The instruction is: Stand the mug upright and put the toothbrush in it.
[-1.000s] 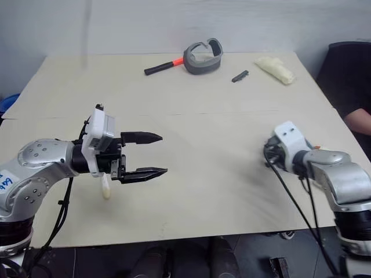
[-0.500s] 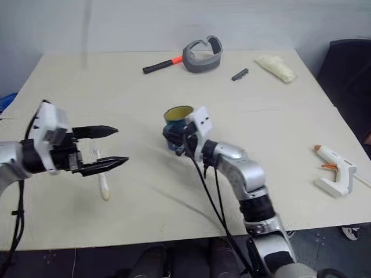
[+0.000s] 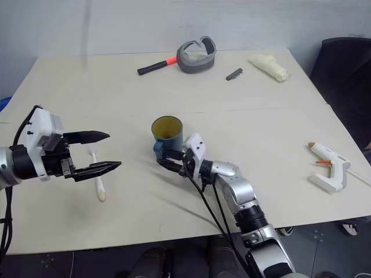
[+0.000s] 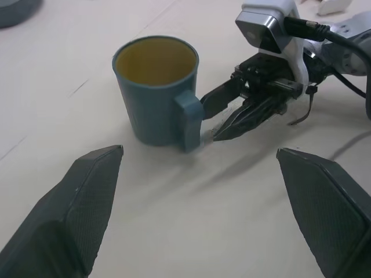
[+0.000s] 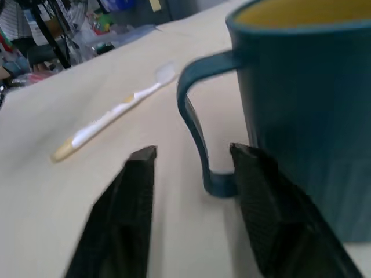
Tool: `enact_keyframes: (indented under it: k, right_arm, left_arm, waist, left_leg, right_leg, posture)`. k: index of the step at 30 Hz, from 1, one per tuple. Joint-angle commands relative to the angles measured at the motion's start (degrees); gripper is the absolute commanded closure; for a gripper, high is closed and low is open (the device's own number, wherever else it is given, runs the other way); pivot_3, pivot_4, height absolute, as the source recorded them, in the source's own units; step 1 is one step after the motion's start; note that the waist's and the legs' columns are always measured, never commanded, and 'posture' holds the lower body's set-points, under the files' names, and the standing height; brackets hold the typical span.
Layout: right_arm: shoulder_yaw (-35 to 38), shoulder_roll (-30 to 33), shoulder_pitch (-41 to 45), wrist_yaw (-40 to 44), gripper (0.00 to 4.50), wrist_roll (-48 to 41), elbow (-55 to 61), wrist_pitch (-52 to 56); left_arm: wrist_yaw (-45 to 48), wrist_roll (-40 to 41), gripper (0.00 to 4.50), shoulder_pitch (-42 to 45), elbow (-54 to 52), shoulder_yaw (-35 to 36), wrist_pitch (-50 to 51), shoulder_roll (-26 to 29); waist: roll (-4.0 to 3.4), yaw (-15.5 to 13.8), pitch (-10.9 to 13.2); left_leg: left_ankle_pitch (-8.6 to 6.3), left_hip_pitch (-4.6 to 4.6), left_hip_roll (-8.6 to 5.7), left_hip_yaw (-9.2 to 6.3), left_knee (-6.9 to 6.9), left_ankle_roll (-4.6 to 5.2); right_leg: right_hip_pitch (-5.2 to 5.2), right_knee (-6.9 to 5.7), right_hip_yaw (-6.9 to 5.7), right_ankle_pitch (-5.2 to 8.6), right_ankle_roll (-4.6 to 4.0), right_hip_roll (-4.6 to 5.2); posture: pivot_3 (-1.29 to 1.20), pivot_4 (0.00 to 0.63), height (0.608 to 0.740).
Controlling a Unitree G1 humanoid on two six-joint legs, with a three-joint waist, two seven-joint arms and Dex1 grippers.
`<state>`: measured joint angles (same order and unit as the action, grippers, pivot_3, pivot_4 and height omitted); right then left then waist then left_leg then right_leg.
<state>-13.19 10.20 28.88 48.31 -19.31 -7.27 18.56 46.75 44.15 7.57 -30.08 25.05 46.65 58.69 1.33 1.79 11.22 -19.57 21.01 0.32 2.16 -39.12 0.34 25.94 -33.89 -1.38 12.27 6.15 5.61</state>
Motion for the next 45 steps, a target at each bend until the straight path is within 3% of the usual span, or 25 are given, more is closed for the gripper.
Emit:
enact_keyframes:
  k: [1,4,7,9,11,17,27,37,40,45]
  right_arm:
    - [0.36,6.09,-0.87,-0.09,1.37,1.96,9.43,3.78]
    - [2.49,14.68,-2.97,2.79,1.37,0.20,18.28,9.17]
    - [7.38,23.45,-4.86,7.95,1.37,-6.96,27.02,15.23]
    - [11.16,28.37,-4.89,10.72,1.37,-11.78,31.31,18.31]
    - [15.40,31.25,-2.12,11.87,1.37,-17.78,33.75,22.00]
    - [21.64,31.12,6.88,6.99,1.37,-30.85,34.45,30.80]
    - [21.09,28.45,4.98,0.10,1.37,-32.61,38.50,29.69]
    - [21.20,26.33,0.57,-6.54,1.37,-32.12,42.71,27.63]
    - [20.88,25.90,-0.35,-8.13,1.34,-31.97,43.60,26.91]
    - [20.88,25.83,-1.35,-9.93,1.34,-32.22,44.58,26.35]
  left_arm:
    - [-4.70,-1.01,0.00,-3.50,-2.46,5.94,4.07,0.13]
    - [-12.77,-0.74,0.00,-5.73,-4.58,10.70,13.17,-0.66]
    - [-24.44,-2.42,0.00,-3.21,-5.15,14.37,29.26,-3.25]
    - [-30.79,-6.02,0.00,-0.27,-5.37,14.15,39.62,-5.58]
    - [-35.19,-3.53,0.00,3.43,-3.56,13.38,44.84,-9.93]
    - [-44.61,1.36,0.00,9.48,3.58,11.03,45.85,-15.66]
    - [-53.95,9.99,0.00,18.46,19.06,3.15,45.85,-10.29]
    - [-57.98,18.01,0.00,26.83,32.39,-11.19,45.85,-7.23]
    - [-58.18,22.20,0.53,26.43,34.53,-15.63,45.85,-4.92]
    - [-59.81,25.02,2.01,27.44,37.99,-18.29,45.85,-3.63]
  waist:
    - [-0.01,-0.06,0.01]
    - [-0.03,-0.31,0.02]
    - [-0.04,-0.69,0.03]
    - [-0.04,-0.74,0.03]
    - [-0.04,-0.59,0.03]
    - [0.16,-0.45,0.00]
    - [0.18,-0.56,-0.02]
    - [0.18,-0.43,-0.02]
    - [0.17,-0.28,-0.03]
    - [0.14,-0.44,-0.04]
  left_leg:
    - [-0.01,0.02,0.01,0.00,0.00,-0.02]
    - [-0.02,0.13,-0.03,0.02,0.00,-0.04]
    - [-0.09,0.18,-0.06,-0.01,0.00,0.05]
    - [-0.18,0.09,-0.15,0.00,-0.01,0.22]
    - [-0.18,-0.03,-0.33,-0.02,-0.01,0.22]
    - [-0.24,-0.60,0.04,-0.03,-0.01,-0.01]
    - [-0.25,-0.43,0.18,0.06,0.00,-0.33]
    - [-0.21,-0.44,0.20,0.09,0.01,-0.41]
    - [-0.22,-0.48,0.23,0.10,0.02,-0.43]
    - [-0.22,-0.51,0.21,0.11,0.02,-0.43]
  right_leg:
    - [0.02,0.01,0.01,0.00,0.00,0.00]
    - [0.11,0.05,0.02,0.00,0.00,0.05]
    - [0.07,0.15,-0.05,0.00,0.01,0.05]
    - [-0.02,0.17,-0.06,-0.02,0.06,0.01]
    - [-0.16,0.16,-0.08,-0.04,0.08,-0.03]
    - [-0.52,0.10,-0.02,0.07,-0.10,-0.07]
    - [-0.44,0.17,-0.15,0.10,-0.16,-0.02]
    - [-0.40,0.10,-0.15,0.10,-0.15,-0.05]
    - [-0.39,0.08,-0.13,0.10,-0.16,-0.05]
    - [-0.41,0.08,-0.12,0.11,-0.17,-0.03]
  posture:
    - [0.00,0.150,0.740]
    - [0.00,0.150,0.740]
    - [0.00,0.150,0.740]
    - [0.00,0.150,0.740]
    - [0.00,0.150,0.740]
    - [0.00,0.150,0.740]
    - [0.00,0.150,0.740]
    - [0.00,0.150,0.740]
    - [0.00,0.150,0.740]
    - [0.00,0.150,0.740]
